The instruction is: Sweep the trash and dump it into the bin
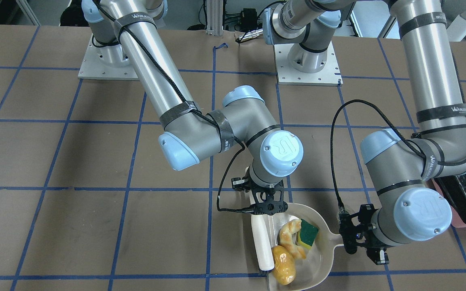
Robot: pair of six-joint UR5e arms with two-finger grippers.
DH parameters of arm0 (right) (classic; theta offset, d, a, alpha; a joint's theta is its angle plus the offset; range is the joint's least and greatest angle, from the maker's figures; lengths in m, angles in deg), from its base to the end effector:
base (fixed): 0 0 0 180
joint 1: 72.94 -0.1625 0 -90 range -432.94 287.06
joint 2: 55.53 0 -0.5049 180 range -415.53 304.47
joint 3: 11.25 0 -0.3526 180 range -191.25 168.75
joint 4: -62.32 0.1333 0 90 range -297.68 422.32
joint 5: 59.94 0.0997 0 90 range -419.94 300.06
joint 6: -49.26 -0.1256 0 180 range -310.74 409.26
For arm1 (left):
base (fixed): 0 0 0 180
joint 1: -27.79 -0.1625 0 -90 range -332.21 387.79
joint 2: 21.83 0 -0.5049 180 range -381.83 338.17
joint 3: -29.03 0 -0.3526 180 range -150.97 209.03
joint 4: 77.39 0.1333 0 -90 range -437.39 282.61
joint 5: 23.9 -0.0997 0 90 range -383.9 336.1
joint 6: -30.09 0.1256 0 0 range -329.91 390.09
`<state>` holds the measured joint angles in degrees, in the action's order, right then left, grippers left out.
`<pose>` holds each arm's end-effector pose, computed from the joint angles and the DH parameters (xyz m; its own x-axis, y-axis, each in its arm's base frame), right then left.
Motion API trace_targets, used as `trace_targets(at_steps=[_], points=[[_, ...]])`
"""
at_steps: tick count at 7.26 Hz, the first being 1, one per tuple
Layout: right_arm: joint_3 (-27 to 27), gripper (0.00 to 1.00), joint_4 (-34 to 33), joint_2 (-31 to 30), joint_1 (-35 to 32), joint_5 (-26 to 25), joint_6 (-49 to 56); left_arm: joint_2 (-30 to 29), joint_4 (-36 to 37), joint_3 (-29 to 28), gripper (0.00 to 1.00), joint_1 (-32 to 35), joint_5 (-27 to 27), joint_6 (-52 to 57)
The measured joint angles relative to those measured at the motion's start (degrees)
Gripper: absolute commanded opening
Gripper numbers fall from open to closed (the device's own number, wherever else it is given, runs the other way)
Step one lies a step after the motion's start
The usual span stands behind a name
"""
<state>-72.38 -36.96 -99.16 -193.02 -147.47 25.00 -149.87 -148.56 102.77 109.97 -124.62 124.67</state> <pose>0.5122 -0.6076 0.2664 -0.9948 -0.0998 0.0199 -0.0958 0.9844 0.1479 -0.0093 -0.7399 0.3009 -0.0576 0.9961 0.0661 0.9825 0.0448 0.1811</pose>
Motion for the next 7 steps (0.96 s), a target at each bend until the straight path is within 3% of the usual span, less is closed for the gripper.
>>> trace_targets(at_steps=[4,7], points=[[3.0,0.0,-3.5,2.0,-2.0,3.9,-5.3,0.1,0.1,0.1,0.0,0.0,0.1,0.0],[3.1,0.0,1.1,1.7,-1.5,-0.4,-4.6,0.1,0.1,0.2,0.0,0.0,0.3,0.1]])
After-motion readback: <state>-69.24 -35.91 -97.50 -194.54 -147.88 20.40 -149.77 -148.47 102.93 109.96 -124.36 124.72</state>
